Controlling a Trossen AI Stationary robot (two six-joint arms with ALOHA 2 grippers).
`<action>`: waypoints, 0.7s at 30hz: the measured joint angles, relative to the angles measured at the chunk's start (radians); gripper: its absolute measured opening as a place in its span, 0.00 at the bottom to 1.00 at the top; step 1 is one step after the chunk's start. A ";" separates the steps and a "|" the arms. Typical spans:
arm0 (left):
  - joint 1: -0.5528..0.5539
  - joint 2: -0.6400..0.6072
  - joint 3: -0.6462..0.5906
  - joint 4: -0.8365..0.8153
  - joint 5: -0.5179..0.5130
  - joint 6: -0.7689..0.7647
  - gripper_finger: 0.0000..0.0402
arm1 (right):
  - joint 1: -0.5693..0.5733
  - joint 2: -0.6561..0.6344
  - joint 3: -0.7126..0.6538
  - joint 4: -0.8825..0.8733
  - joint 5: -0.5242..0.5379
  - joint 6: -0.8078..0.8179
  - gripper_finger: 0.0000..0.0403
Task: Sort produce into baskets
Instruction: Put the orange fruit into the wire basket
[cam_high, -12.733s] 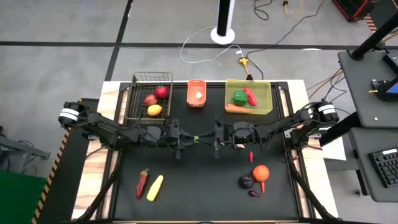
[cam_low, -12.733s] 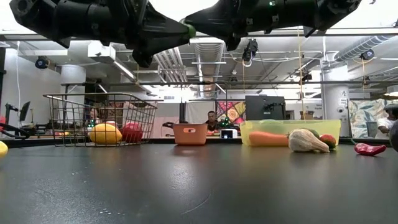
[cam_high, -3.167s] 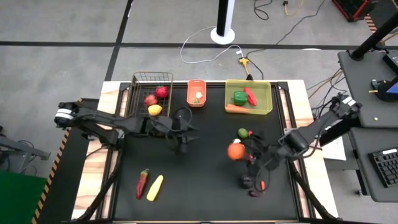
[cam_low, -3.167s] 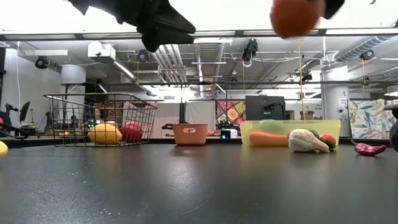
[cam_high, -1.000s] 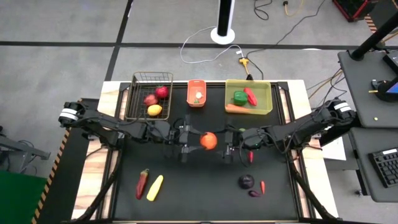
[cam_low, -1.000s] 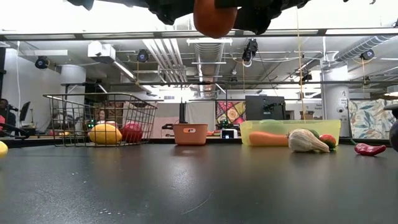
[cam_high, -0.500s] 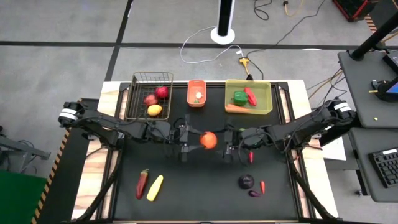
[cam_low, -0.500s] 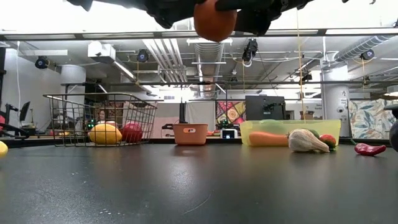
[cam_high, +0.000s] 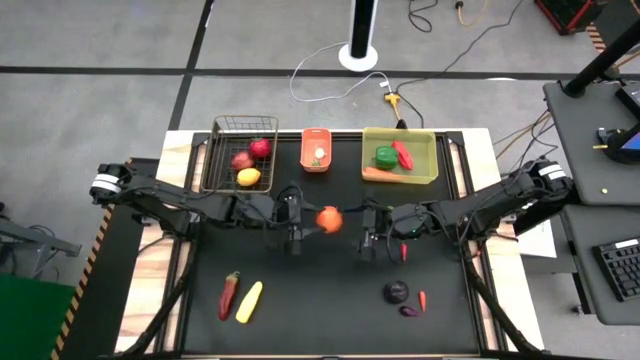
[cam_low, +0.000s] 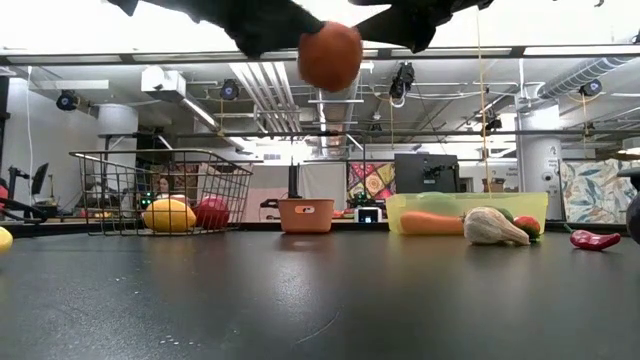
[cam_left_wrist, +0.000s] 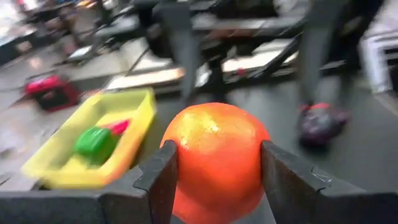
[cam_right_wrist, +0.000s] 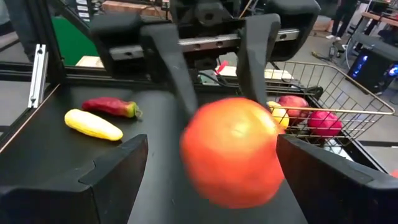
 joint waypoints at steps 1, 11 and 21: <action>0.000 -0.006 0.000 -0.025 -0.034 -0.006 0.45 | -0.001 -0.002 0.000 -0.002 0.000 0.004 0.86; 0.064 -0.233 0.009 -0.435 -0.305 -0.170 0.45 | -0.051 -0.025 0.012 -0.039 0.011 0.061 0.86; 0.330 -0.450 0.010 -0.812 -0.319 -0.294 0.45 | -0.097 -0.023 0.065 -0.127 0.011 0.085 0.86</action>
